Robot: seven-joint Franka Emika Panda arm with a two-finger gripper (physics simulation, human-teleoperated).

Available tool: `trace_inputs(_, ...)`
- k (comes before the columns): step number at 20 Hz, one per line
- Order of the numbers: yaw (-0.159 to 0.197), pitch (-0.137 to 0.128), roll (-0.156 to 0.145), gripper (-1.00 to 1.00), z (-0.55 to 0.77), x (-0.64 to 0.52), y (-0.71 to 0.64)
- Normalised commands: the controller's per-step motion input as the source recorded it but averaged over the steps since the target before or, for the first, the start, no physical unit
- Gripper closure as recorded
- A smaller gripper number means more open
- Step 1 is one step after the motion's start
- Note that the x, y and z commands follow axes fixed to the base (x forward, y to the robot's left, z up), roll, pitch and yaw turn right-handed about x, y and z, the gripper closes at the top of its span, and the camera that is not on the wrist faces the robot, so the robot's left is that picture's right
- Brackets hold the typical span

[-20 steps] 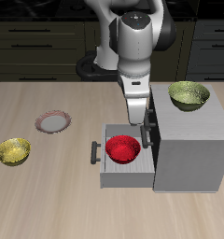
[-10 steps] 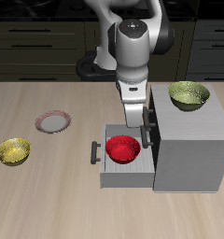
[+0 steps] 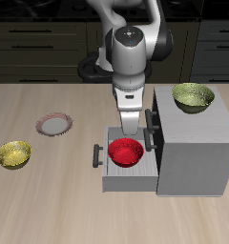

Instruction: Place the red bowl on the plate and close the bottom drawer of the white cabinet

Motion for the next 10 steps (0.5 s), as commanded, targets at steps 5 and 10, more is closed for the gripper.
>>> trace_inputs(5,-0.010,-0.023,0.004,-1.00,0.02,0.02,-0.05)
trace_inputs(10,0.002,-0.013,0.013,-1.00,0.03,0.07,0.04)
